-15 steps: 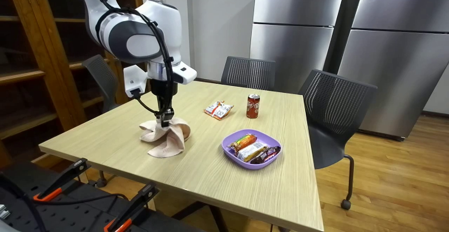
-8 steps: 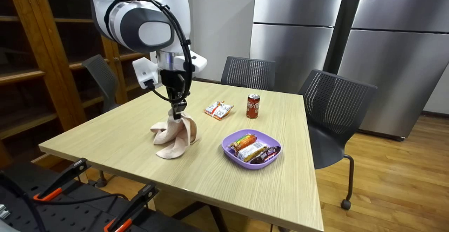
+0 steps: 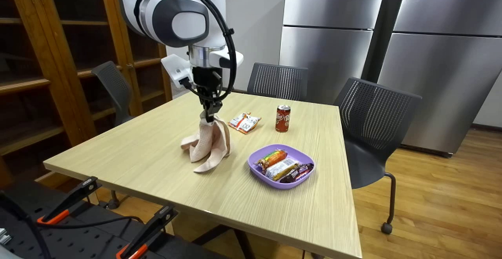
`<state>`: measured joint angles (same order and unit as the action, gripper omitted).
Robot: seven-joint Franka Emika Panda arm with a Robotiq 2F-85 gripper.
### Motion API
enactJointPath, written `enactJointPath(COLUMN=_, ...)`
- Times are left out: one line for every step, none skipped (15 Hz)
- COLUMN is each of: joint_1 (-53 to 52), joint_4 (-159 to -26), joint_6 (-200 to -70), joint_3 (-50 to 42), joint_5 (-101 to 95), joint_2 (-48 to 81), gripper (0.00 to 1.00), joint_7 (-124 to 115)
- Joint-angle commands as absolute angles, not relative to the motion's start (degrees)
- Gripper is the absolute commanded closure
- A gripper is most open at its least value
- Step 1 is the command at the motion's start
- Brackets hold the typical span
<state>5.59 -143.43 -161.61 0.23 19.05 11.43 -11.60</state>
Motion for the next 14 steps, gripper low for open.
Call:
enactJointPath(joint_1=6.2, joint_4=-140.23, joint_6=-157.71, joint_3=-0.84, joint_5=18.38, joint_2=11.03, gripper=0.99, joint_7=-8.32)
enactJointPath(joint_1=6.22, joint_4=-139.65, joint_6=-157.42, joint_3=-1.11, joint_5=18.24, joint_2=11.08, gripper=0.99, joint_7=-7.8)
enactJointPath(joint_1=6.38, joint_4=-138.95, joint_6=-156.95, joint_3=-1.37, joint_5=18.23, joint_2=11.1, gripper=0.99, joint_7=-7.02)
enactJointPath(joint_1=6.41, joint_4=-138.43, joint_6=-156.68, joint_3=-1.65, joint_5=18.07, joint_2=11.08, gripper=0.99, joint_7=-6.55)
enactJointPath(joint_1=6.52, joint_4=-137.83, joint_6=-156.23, joint_3=-1.97, joint_5=17.9, joint_2=11.05, gripper=0.99, joint_7=-5.95)
enactJointPath(joint_1=6.64, joint_4=-137.32, joint_6=-155.96, joint_3=-2.25, joint_5=17.82, joint_2=11.07, gripper=0.99, joint_7=-5.4)
enactJointPath(joint_1=6.82, joint_4=-136.86, joint_6=-155.69, joint_3=-2.57, joint_5=17.68, joint_2=11.1, gripper=0.99, joint_7=-4.95)
enactJointPath(joint_1=6.88, joint_4=-136.49, joint_6=-155.6, joint_3=-2.95, joint_5=17.41, joint_2=11.19, gripper=0.99, joint_7=-4.66)
enactJointPath(joint_1=7.19, joint_4=-136.06, joint_6=-155.35, joint_3=-3.23, joint_5=17.4, joint_2=11.33, gripper=0.99, joint_7=-4.05)
enactJointPath(joint_1=7.31, joint_4=-135.72, joint_6=-155.2, joint_3=-3.58, joint_5=17.23, joint_2=11.48, gripper=0.99, joint_7=-3.83)
enactJointPath(joint_1=7.6, joint_4=-135.31, joint_6=-154.85, joint_3=-3.77, joint_5=17.36, joint_2=11.79, gripper=0.99, joint_7=-3.21)
enactJointPath(joint_1=7.78, joint_4=-134.92, joint_6=-154.56, joint_3=-3.94, joint_5=17.4, joint_2=12.19, gripper=0.99, joint_7=-2.84)
enactJointPath(joint_1=8.04, joint_4=-134.47, joint_6=-154.18, joint_3=-3.95, joint_5=17.74, joint_2=12.73, gripper=0.99, joint_7=-2.18)
enactJointPath(joint_1=8.29, joint_4=-134.04, joint_6=-153.89, joint_3=-3.94, joint_5=17.95, joint_2=13.3, gripper=0.99, joint_7=-1.66)
